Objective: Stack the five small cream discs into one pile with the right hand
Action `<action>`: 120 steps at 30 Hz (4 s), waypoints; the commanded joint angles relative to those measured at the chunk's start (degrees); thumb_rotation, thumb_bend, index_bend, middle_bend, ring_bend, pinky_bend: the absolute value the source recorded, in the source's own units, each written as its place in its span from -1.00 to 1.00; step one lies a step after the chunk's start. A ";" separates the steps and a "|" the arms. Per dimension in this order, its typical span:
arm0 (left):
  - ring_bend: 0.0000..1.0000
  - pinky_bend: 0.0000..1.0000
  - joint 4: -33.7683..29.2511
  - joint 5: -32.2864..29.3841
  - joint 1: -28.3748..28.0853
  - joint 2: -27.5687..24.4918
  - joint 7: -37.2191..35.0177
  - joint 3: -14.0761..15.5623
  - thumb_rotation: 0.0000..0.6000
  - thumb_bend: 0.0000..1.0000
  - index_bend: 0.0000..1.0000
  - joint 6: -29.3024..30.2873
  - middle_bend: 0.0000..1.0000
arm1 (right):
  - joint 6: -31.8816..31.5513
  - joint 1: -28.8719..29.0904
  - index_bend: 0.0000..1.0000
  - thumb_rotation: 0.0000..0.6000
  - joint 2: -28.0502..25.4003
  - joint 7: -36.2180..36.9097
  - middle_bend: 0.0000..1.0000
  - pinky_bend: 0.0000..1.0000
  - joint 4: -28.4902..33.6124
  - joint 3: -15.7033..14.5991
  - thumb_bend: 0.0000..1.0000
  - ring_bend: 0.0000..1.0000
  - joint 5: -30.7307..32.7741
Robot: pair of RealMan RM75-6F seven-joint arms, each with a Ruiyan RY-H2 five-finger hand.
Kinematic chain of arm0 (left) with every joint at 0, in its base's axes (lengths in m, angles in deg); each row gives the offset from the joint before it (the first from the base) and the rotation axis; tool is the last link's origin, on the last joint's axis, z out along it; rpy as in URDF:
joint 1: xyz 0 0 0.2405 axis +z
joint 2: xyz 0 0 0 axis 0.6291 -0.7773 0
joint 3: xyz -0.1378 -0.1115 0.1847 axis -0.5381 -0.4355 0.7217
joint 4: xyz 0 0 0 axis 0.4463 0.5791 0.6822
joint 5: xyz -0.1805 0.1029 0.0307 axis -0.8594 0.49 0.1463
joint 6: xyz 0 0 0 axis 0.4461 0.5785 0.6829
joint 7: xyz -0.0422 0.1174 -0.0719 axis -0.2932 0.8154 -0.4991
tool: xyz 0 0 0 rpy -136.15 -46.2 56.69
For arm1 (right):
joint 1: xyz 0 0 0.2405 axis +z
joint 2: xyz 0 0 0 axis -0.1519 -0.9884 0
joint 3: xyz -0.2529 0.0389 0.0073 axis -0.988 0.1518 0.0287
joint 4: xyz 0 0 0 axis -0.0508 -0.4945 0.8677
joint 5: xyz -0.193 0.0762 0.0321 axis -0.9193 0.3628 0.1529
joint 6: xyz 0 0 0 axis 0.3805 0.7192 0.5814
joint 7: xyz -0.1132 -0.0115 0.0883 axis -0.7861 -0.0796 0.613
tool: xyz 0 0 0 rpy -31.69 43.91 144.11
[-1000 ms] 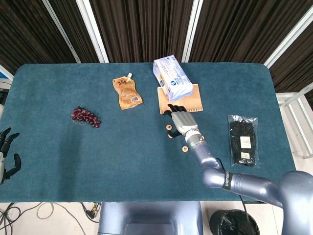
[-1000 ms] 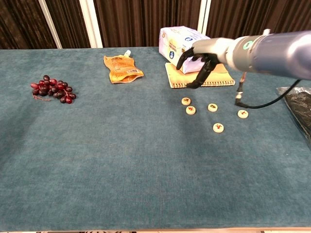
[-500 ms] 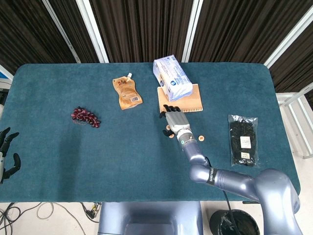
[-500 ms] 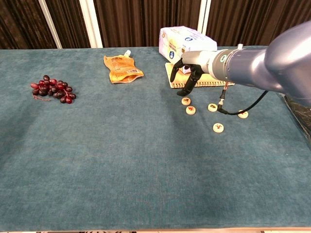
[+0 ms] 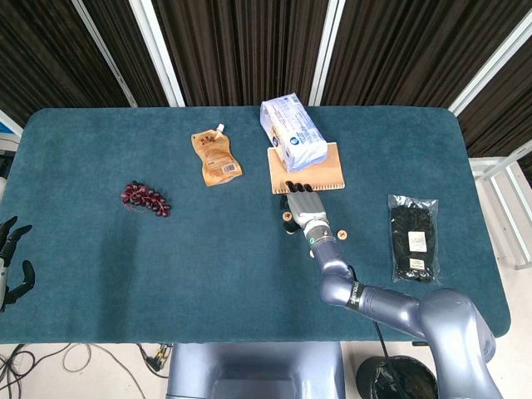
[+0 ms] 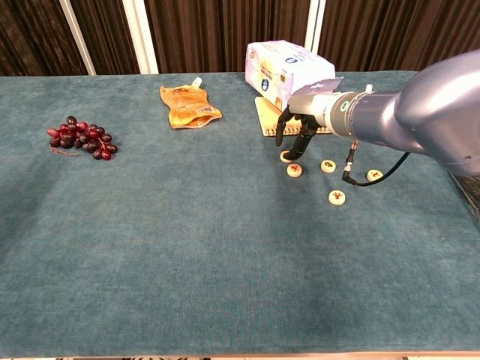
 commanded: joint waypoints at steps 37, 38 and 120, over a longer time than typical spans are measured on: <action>-1.00 -1.00 -0.04 -0.35 -0.04 -0.18 -0.02 -0.10 1.00 0.25 -0.69 -0.28 -0.98 | 2.50 -0.80 -0.06 1.00 3.66 -0.20 -1.00 -1.00 -7.28 1.03 -0.19 -1.00 -0.93; -1.00 -1.00 -0.04 -0.34 -0.04 -0.19 -0.02 -0.09 1.00 0.25 -0.69 -0.27 -0.98 | 2.56 -0.83 -0.06 1.00 3.68 -0.20 -1.00 -1.00 -7.32 1.05 -0.19 -1.00 -0.98; -1.00 -1.00 -0.32 -0.53 -0.10 0.02 0.45 -0.33 1.00 0.25 -0.69 -0.10 -0.98 | 1.45 -6.66 0.06 1.00 -8.55 3.94 -1.00 -1.00 7.29 -3.49 -0.19 -1.00 -4.78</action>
